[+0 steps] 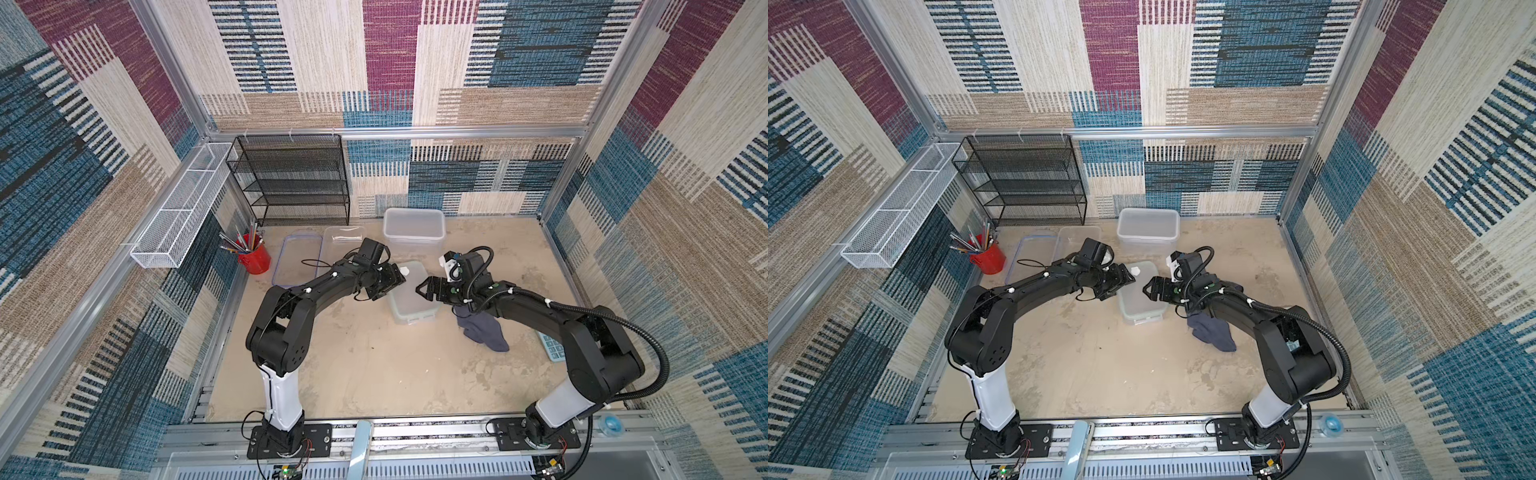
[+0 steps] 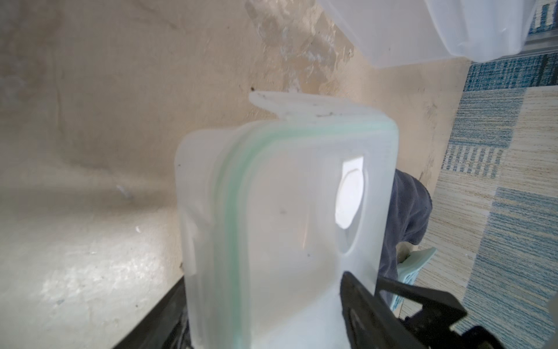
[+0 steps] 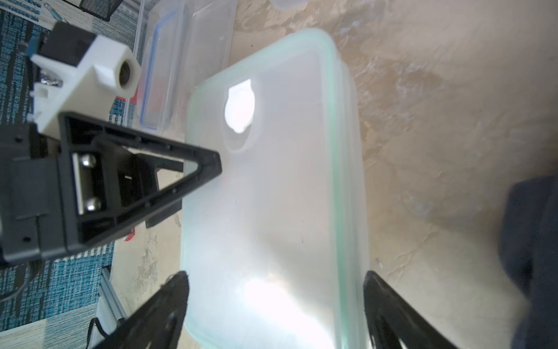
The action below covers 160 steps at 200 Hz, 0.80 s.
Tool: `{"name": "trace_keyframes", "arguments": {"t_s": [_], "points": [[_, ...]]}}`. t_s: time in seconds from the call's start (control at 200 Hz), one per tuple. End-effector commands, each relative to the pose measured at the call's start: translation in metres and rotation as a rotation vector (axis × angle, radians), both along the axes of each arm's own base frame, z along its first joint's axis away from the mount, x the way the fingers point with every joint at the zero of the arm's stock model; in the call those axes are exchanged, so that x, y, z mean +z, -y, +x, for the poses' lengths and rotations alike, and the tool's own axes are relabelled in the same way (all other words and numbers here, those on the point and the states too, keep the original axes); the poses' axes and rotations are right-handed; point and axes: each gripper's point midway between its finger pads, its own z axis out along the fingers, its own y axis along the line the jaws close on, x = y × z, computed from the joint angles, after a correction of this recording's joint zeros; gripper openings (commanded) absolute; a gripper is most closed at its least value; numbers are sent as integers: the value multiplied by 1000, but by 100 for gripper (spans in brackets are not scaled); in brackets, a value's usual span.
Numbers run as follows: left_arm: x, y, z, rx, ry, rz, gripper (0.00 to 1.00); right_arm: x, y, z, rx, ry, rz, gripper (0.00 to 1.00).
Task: Wipe the insides of the lunch boxes
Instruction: Adjust the lunch box at the center of the board.
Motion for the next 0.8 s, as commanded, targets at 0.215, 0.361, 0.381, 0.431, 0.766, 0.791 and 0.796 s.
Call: {"name": "trace_keyframes", "arguments": {"t_s": [0.215,0.361,0.381,0.431,0.766,0.791,0.796], "points": [[-13,-11,-12,-26,-26,55,76,12,6,6,-81,41,-7,94],[-13,-22,-15,-8,-16,99,76,17,12,8,-126,56,-6,96],[-13,-23,-15,-7,-16,103,76,17,12,7,-129,58,-2,97],[-12,-25,-15,-8,-11,116,76,18,14,7,-145,62,7,97],[-9,-23,-30,14,-34,55,76,10,15,-2,-239,57,187,93],[-9,-22,-30,13,-34,48,76,12,15,-2,-248,62,208,92],[-10,-22,-30,14,-36,47,76,12,15,-2,-251,62,211,92]]}}
